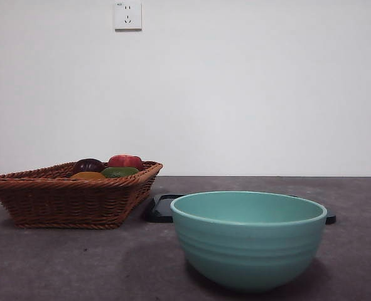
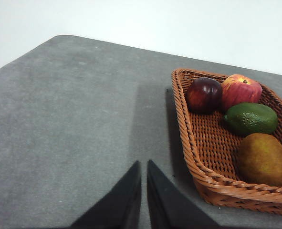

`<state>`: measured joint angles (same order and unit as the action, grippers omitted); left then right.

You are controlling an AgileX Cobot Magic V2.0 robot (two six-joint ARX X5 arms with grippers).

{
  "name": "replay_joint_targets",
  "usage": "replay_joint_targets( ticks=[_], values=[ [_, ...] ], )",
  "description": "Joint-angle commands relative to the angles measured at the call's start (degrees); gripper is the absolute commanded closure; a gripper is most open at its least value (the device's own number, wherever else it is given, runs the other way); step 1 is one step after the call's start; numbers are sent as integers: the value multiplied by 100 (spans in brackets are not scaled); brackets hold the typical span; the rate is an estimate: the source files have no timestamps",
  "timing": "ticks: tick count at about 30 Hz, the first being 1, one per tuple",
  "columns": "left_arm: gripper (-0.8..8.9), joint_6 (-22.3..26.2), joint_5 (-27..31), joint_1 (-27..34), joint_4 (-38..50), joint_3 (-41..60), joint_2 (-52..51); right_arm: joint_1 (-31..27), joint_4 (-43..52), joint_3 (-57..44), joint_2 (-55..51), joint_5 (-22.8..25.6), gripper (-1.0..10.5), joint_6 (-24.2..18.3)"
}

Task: Pick up the wifruite, put it on the bowl, pick up the plate, put it on desk

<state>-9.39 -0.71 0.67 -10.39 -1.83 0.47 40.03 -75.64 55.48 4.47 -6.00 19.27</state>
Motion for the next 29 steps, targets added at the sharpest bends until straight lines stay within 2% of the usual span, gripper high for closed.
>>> replay_joint_targets(
  ticks=[1,27,29],
  values=[
    [794,155,37,-4,-48,118,-26,39,61,83,-15,4,933,-63],
    [794,155,35,-4,-42,118,-28,39,59,79,-15,7,933,-63],
    [795,155,35,-4,-42,118,-28,-122,57,74,-15,0,933,-92]
  ],
)
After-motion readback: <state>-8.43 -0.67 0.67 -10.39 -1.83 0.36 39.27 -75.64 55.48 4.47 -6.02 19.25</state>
